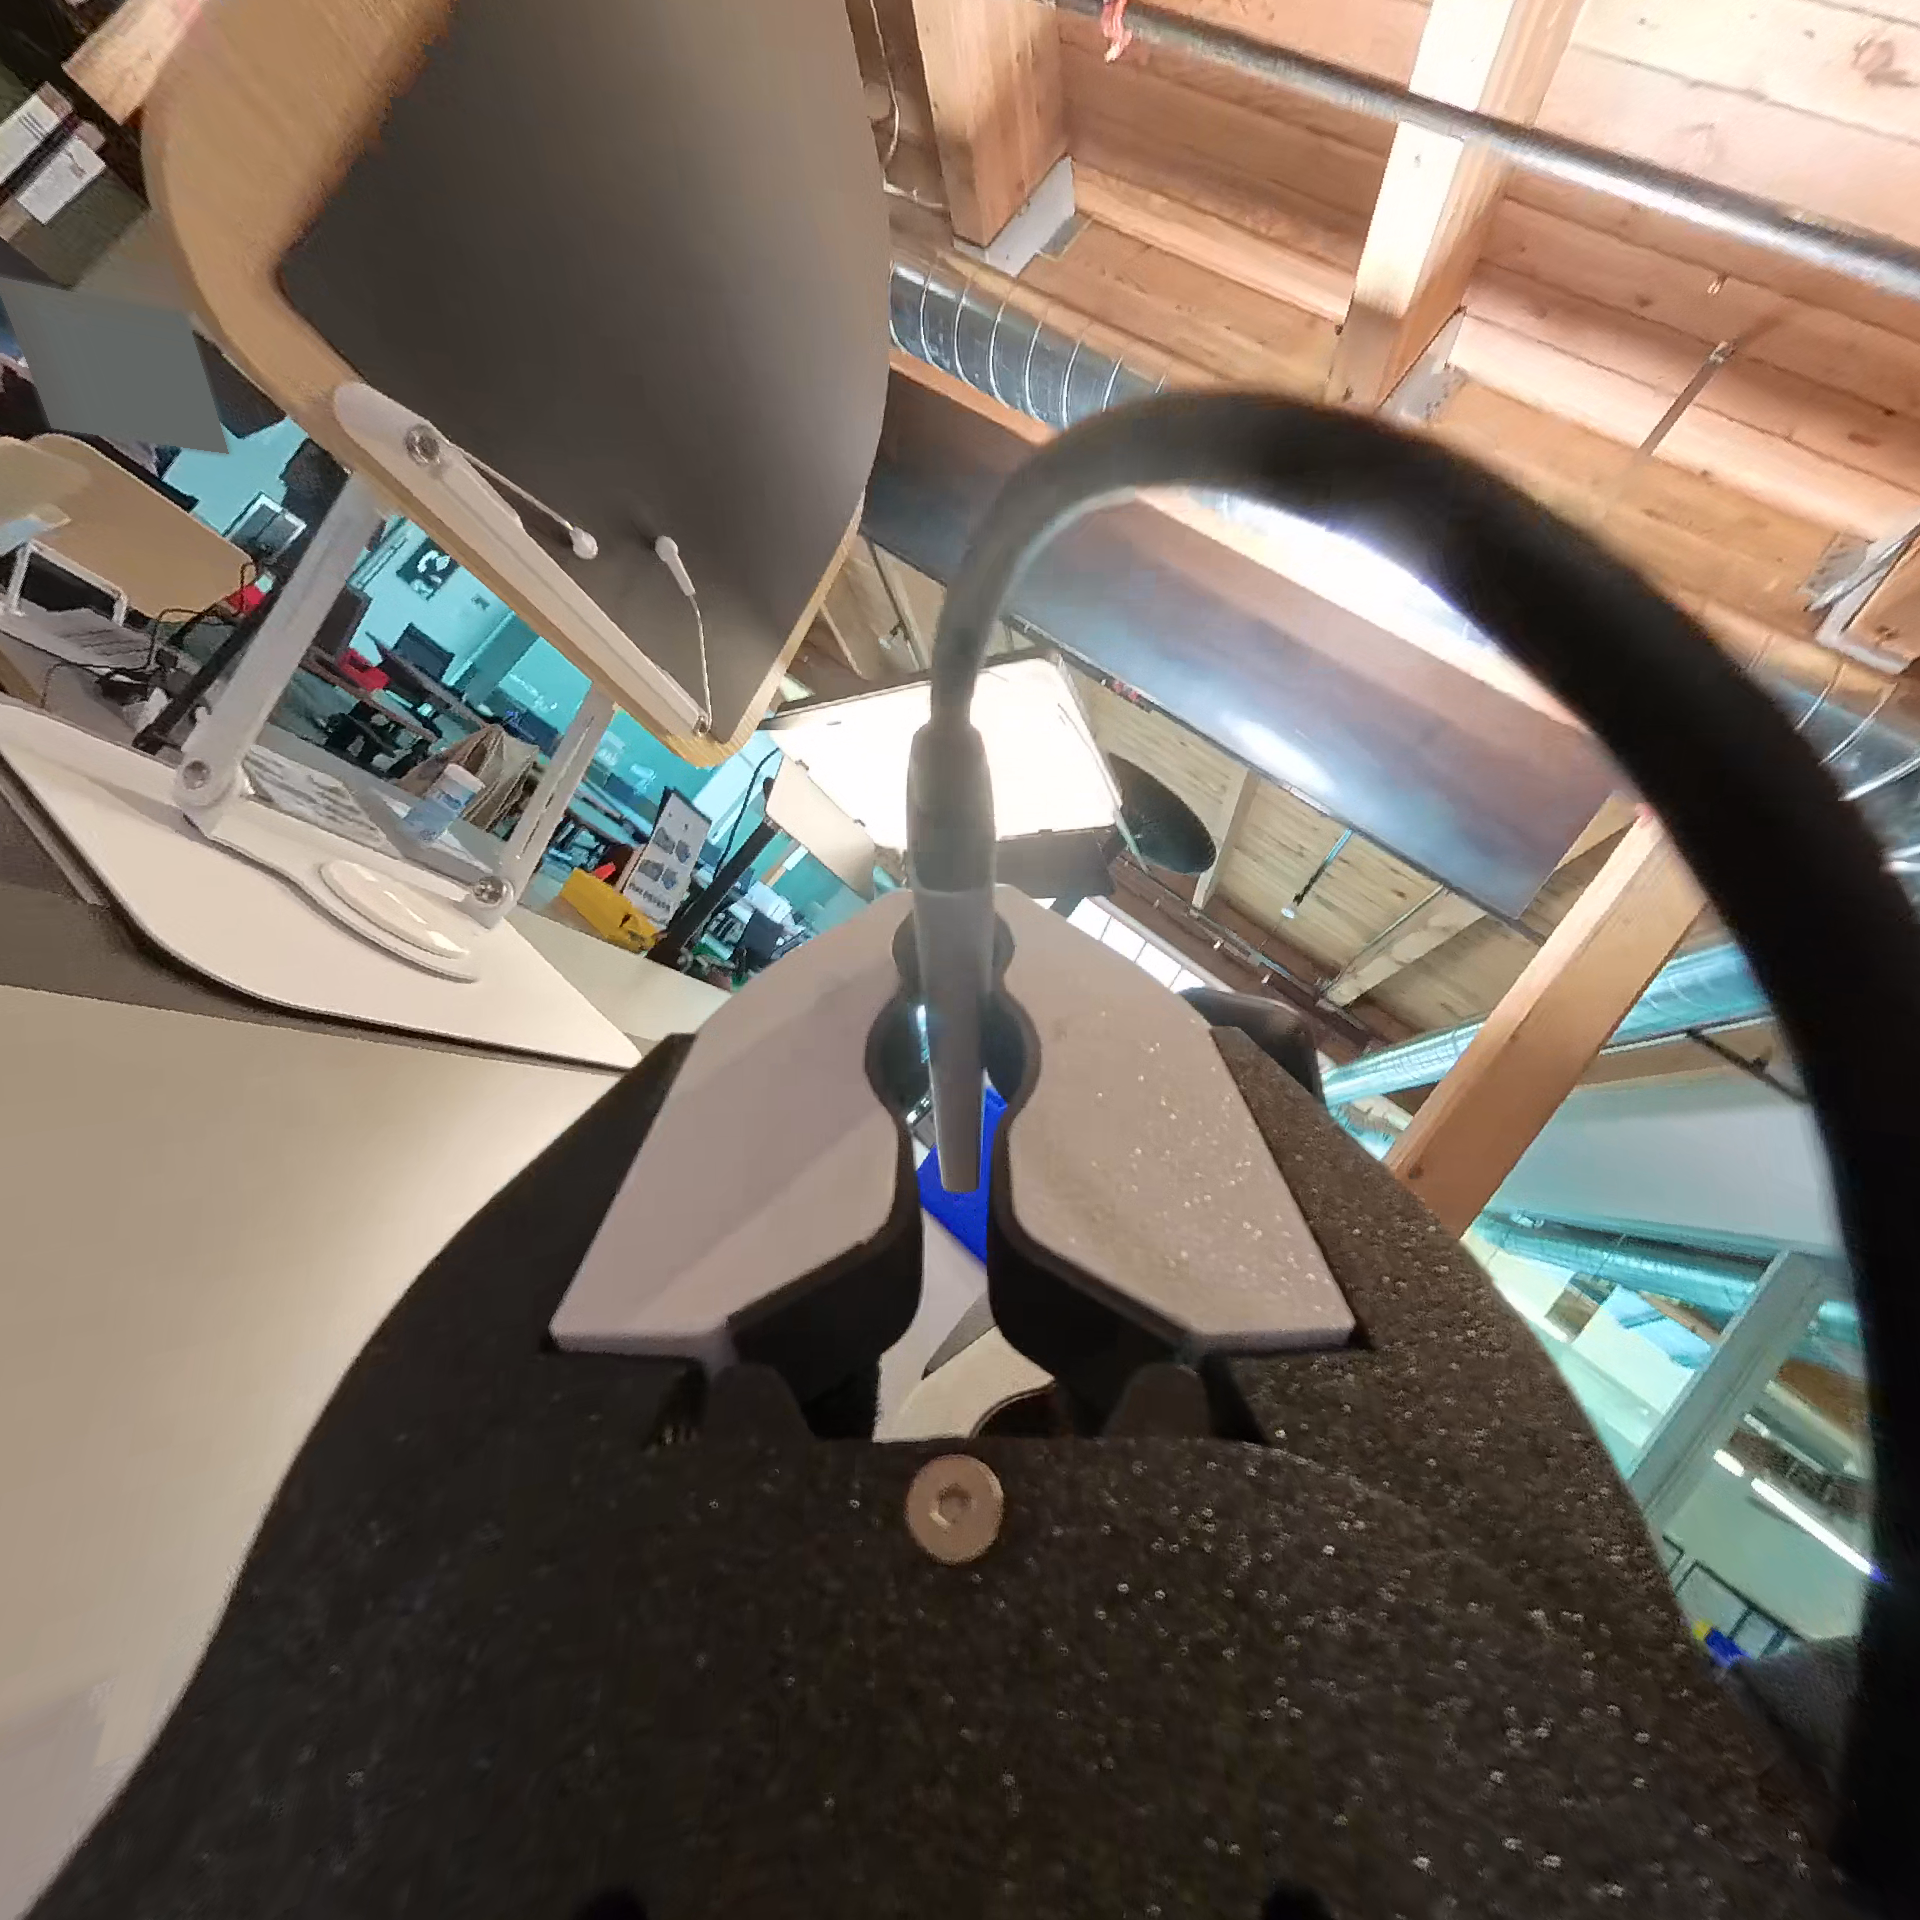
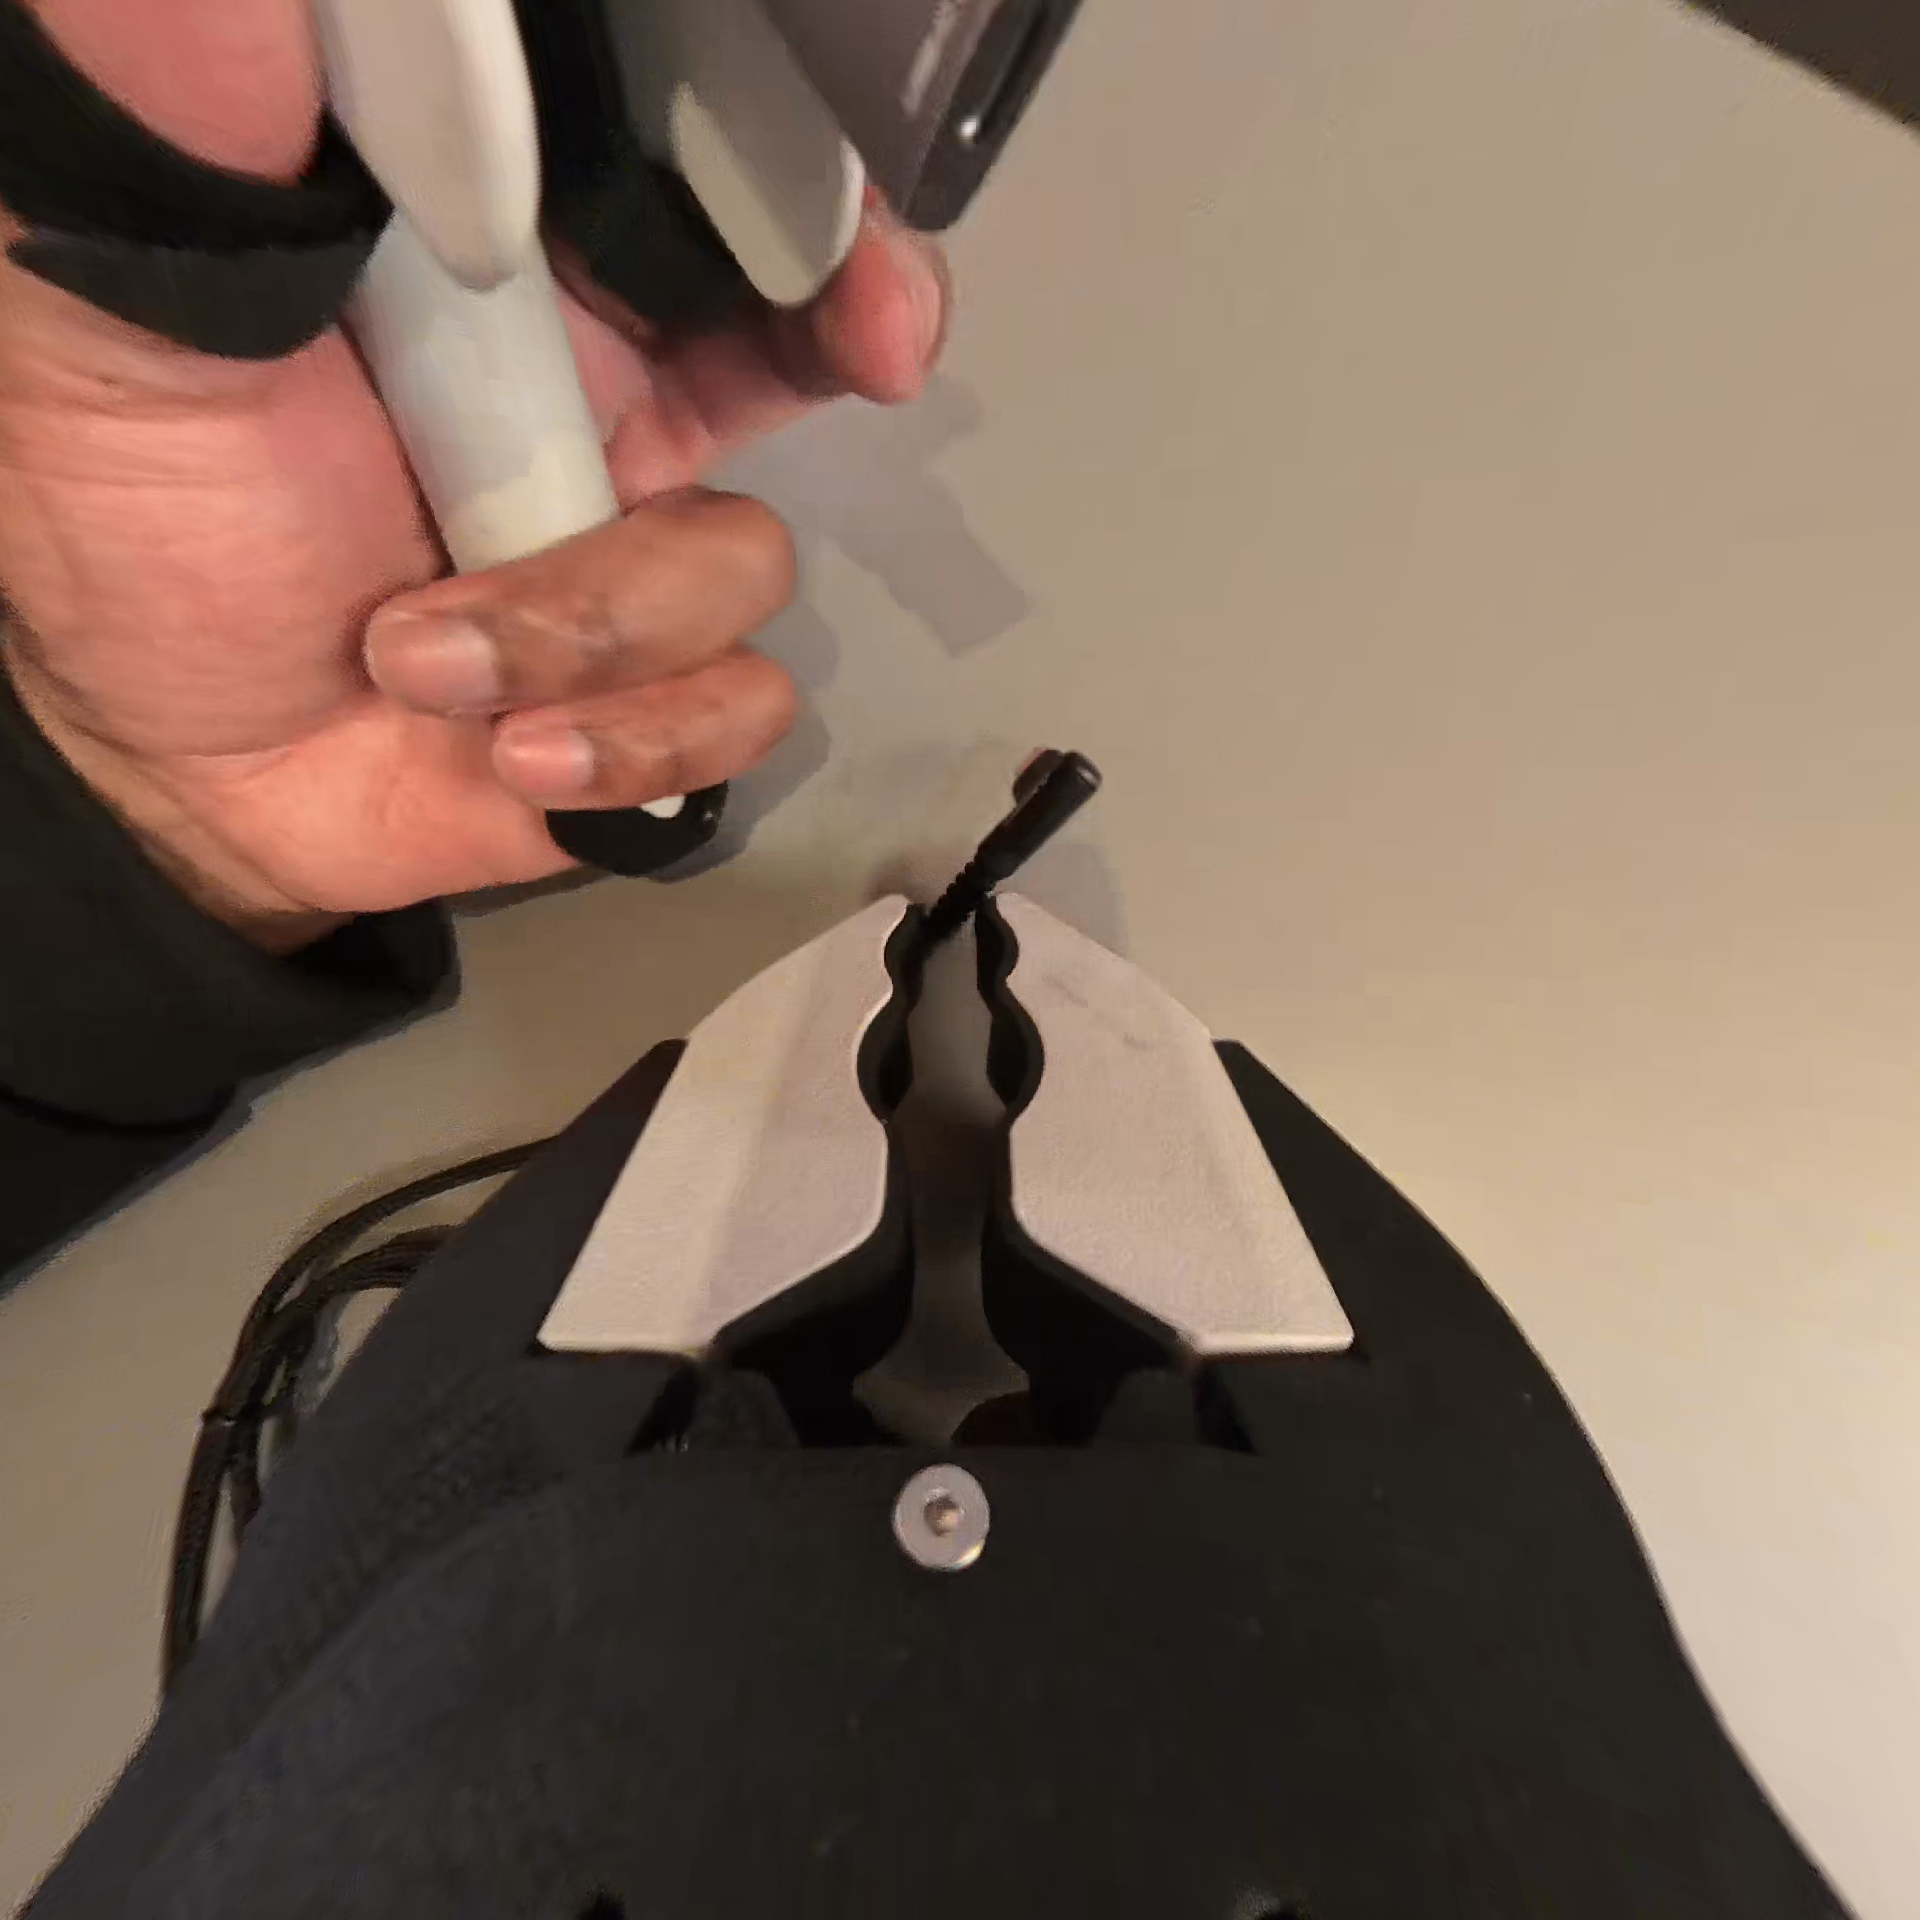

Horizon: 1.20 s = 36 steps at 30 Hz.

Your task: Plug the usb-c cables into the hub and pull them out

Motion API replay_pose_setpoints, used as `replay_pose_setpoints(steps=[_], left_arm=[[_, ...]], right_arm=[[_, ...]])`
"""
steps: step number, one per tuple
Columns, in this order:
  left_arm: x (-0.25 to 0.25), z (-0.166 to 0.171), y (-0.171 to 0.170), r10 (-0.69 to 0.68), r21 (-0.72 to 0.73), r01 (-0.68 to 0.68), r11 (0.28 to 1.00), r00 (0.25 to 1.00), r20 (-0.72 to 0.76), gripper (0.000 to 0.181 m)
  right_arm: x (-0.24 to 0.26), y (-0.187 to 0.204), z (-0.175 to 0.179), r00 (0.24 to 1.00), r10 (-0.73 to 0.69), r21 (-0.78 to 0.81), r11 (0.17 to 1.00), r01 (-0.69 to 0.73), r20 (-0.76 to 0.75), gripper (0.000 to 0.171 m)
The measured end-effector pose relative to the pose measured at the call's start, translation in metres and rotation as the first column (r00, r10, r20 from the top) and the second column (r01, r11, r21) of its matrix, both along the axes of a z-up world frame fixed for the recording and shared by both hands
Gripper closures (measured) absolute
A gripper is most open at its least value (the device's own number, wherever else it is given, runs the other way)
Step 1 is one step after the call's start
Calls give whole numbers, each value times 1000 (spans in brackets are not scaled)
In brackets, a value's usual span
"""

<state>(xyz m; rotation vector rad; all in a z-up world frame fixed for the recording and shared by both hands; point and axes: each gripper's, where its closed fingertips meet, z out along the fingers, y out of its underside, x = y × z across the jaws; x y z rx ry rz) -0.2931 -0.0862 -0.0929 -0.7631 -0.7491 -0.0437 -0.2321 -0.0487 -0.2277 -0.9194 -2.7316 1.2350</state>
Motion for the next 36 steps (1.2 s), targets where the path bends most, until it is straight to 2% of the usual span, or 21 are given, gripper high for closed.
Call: replay_pose_setpoints(steps=[1,4,7,9,15,25,36], left_arm=[[0,1,-3,0,29,0,1000,1000,-1,174],[1,5,-9,-22,129,23,991,1000,-10,174],[4,6,-9,-82,233,83,969,997,-14,174],[8,8,-10,-132,311,131,942,991,-18,175],[5,4,-3,-176,358,168,919,984,-10,175],[12,6,9,-208,305,207,930,978,-29,174],[22,8,25,-235,89,240,967,970,-63,174]], right_arm=[[-1,-1,7,999,15,-53,998,-17,-29,162],[-9,1,42,992,-12,-266,964,-21,-123,163],[-8,3,76,985,-29,-486,872,-58,-168,164],[-5,6,87,980,-24,-564,820,-94,-198,164],[-2,6,93,975,-2,-600,789,-136,-224,164],[0,5,90,986,35,-616,778,-128,-160,165],[4,8,86,993,78,-622,775,-115,-87,163]])
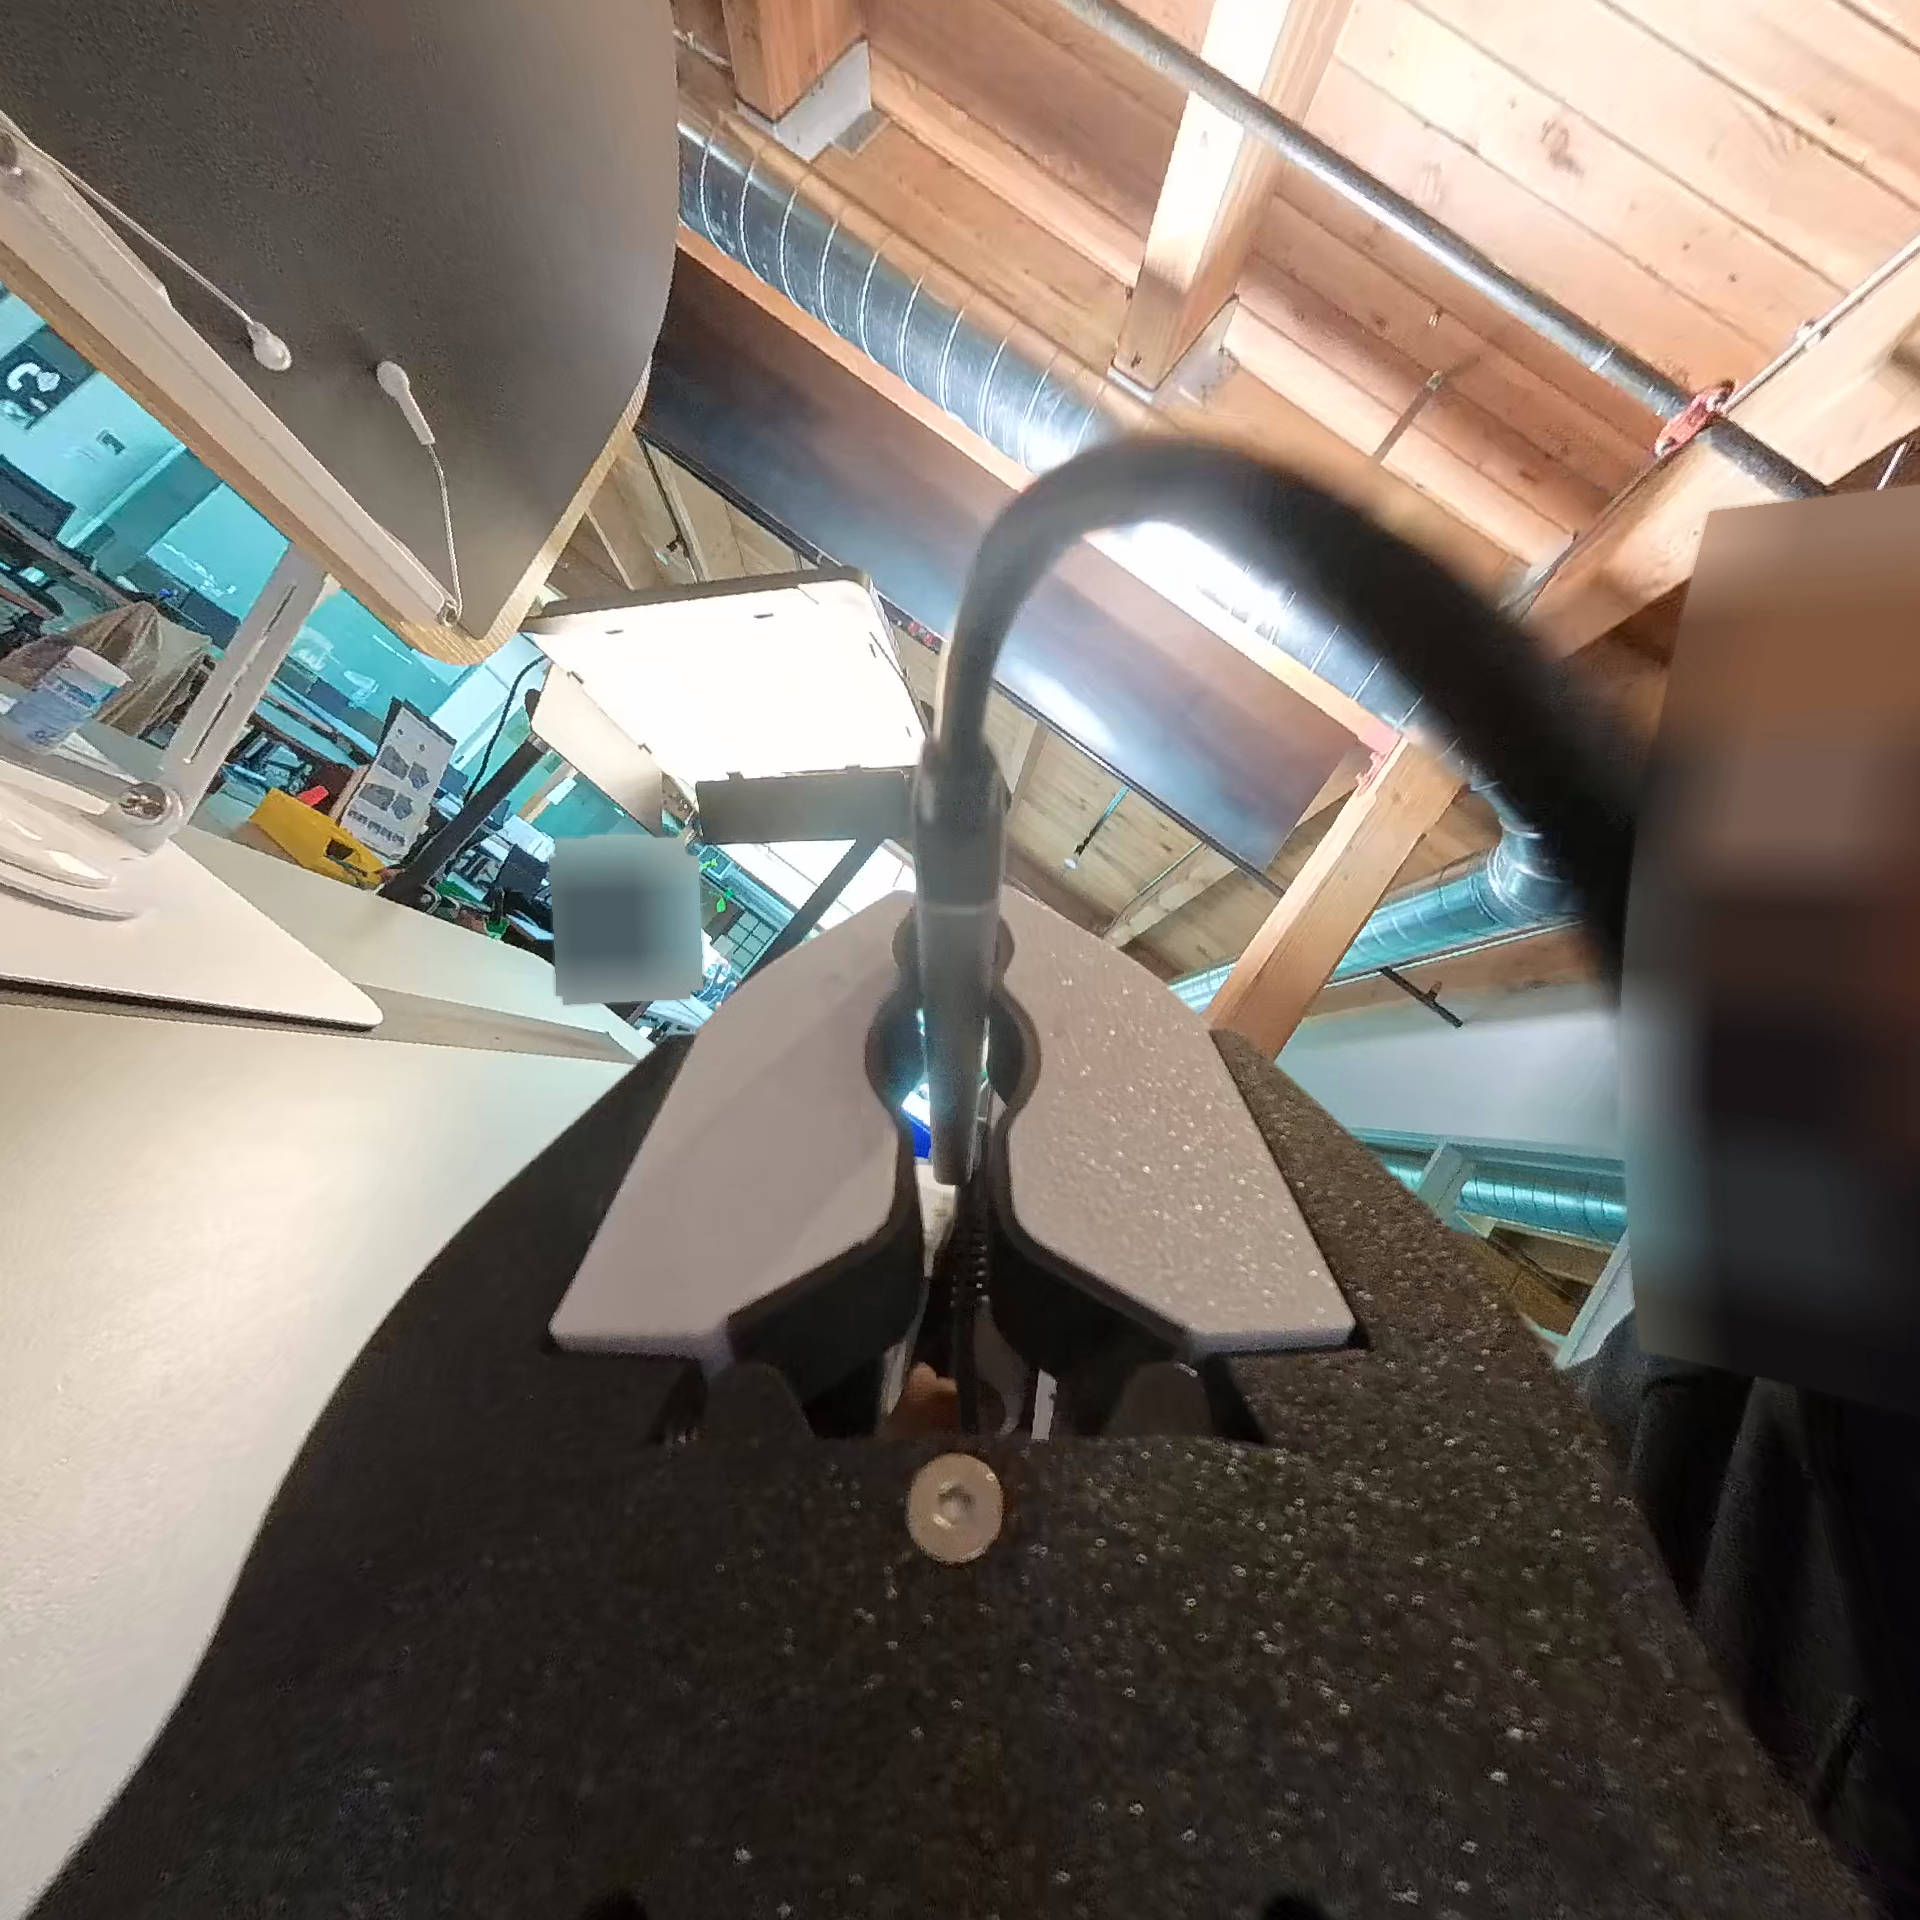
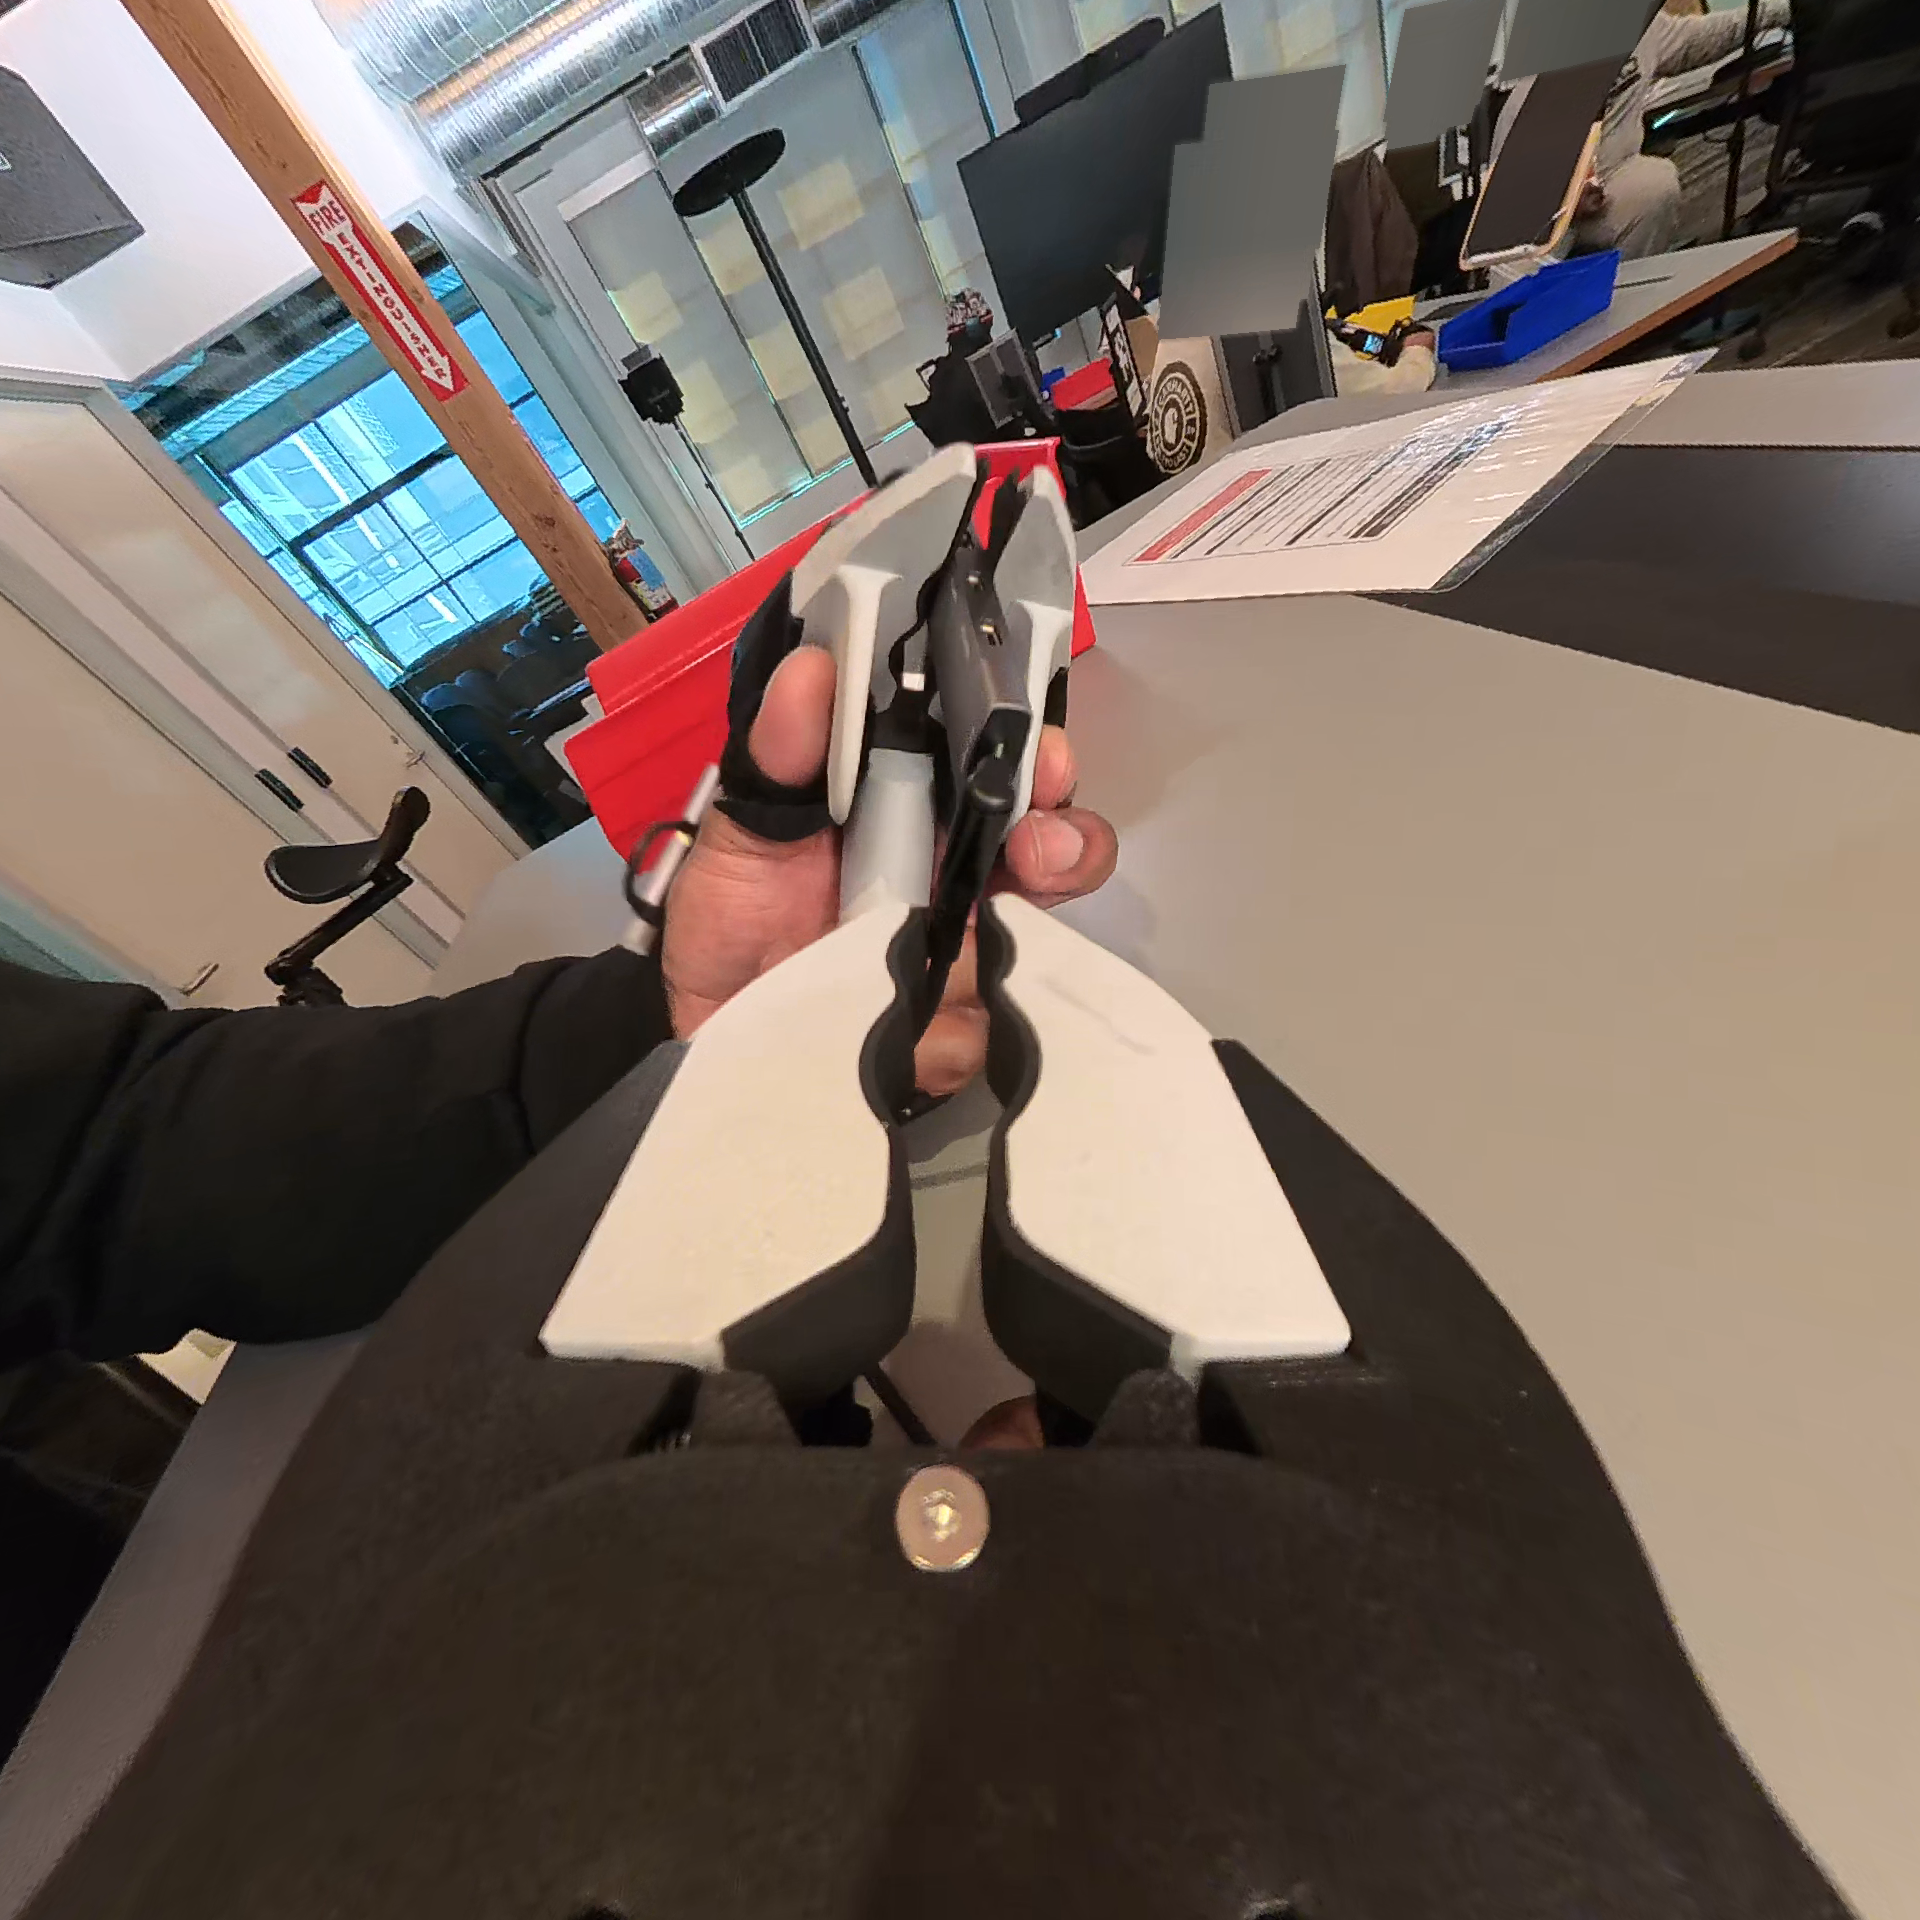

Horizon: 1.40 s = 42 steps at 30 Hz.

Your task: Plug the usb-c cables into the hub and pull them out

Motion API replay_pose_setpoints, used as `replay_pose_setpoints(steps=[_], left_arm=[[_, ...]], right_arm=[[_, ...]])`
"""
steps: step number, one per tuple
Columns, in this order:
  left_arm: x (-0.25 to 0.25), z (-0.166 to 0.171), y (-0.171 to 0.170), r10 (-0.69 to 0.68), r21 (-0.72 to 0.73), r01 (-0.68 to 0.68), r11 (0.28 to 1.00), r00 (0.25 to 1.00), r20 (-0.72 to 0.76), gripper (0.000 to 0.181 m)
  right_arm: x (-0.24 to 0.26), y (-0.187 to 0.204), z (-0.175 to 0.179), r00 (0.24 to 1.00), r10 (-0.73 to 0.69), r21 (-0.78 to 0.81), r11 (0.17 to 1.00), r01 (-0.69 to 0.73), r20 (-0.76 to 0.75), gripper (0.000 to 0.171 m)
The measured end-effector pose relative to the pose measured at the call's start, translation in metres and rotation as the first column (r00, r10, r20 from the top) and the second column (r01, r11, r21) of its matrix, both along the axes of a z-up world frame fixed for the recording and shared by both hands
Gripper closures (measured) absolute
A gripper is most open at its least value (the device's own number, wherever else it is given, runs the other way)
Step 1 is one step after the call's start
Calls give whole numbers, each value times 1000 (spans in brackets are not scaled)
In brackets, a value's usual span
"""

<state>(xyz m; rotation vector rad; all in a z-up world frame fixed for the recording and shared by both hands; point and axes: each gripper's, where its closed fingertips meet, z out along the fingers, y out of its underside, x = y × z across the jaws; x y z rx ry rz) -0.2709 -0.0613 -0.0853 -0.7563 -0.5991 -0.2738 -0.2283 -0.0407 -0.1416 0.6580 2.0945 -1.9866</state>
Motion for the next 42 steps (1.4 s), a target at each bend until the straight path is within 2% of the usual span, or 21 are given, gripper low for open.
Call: replay_pose_setpoints(steps=[7,17,21,24,37,42], left_arm=[[3,0,3,-33,4,33,999,999,-1,174],[3,-1,5,-34,-27,34,999,999,-7,174],[6,1,6,-51,-23,51,998,998,-20,174],[11,3,11,-85,-37,83,996,996,-37,174],[13,-2,27,-79,-135,75,988,997,-20,174],[5,-6,20,-38,-101,39,994,999,15,174]], right_arm=[[-4,4,2,1000,-23,-25,999,23,21,154],[-6,5,6,999,-26,-66,997,28,26,160],[-2,5,7,998,20,-88,996,-15,58,164],[7,7,9,987,117,-122,987,-102,115,164],[9,5,-11,981,129,14,991,-132,142,164],[2,5,-5,983,97,-35,995,-92,156,163]])
